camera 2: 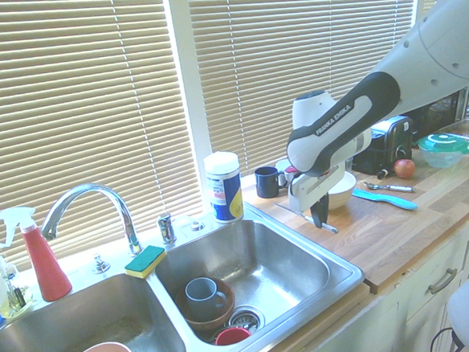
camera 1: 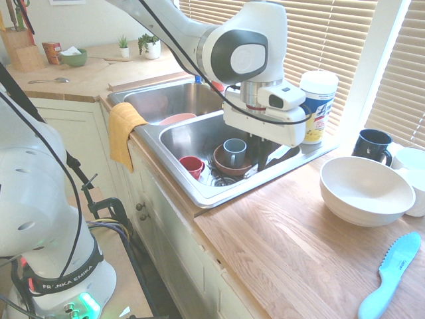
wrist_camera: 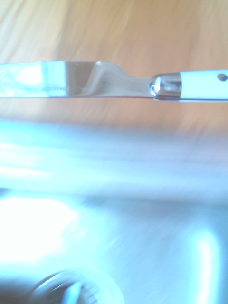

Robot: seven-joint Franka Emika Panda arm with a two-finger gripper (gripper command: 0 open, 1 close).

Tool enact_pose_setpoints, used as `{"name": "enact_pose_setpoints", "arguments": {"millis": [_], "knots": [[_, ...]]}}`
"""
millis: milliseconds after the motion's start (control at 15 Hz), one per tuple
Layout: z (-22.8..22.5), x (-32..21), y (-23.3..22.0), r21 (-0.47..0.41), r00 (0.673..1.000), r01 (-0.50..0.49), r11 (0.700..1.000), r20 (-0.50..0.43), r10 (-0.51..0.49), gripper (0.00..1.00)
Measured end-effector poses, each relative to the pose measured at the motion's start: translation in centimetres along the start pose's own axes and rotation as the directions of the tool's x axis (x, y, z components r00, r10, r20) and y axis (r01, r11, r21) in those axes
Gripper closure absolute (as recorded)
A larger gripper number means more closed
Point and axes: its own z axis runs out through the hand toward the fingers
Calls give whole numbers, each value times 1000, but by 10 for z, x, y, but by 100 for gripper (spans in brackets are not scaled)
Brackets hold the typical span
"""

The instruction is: Put the knife into the sink

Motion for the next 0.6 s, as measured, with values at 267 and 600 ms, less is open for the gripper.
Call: {"name": "enact_pose_setpoints", "arguments": {"millis": [267, 600], "knots": [[30, -38, -92, 91, 988, -142, 986, -45, 146, 100], [76, -85, -148, 119, 974, -207, 971, -64, 215, 100]]}}
